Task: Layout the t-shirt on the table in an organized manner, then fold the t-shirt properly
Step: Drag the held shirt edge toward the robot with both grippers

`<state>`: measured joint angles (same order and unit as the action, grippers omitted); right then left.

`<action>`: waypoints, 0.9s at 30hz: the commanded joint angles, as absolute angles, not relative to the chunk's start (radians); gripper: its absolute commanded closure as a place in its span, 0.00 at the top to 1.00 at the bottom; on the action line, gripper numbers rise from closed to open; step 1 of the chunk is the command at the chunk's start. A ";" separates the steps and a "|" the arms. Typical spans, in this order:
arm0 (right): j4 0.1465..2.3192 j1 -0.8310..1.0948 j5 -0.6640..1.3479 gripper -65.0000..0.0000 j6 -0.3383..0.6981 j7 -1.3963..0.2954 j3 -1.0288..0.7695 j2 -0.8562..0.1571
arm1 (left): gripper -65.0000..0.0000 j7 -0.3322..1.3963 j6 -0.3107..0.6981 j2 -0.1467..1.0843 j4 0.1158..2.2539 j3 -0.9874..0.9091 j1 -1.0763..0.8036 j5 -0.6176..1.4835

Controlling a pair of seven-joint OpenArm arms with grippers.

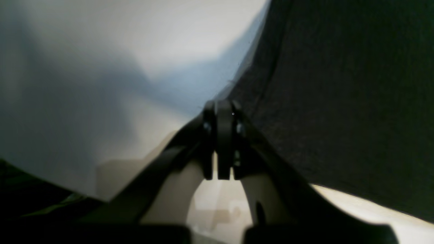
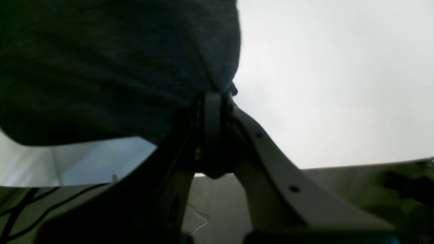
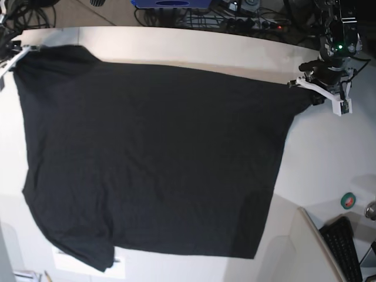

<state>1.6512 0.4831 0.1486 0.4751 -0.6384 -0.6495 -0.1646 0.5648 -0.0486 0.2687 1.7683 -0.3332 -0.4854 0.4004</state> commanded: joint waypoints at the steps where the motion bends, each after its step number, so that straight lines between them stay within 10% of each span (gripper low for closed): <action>1: 1.689 0.481 0.150 0.00 0.472 -0.622 -0.665 -0.182 | 0.00 0.541 -0.050 0.278 1.799 -0.341 -0.481 0.401; 27: 1.738 0.455 0.147 0.00 0.472 -0.857 -0.618 -0.124 | 0.00 0.544 -0.048 0.294 1.830 -0.389 -0.518 0.397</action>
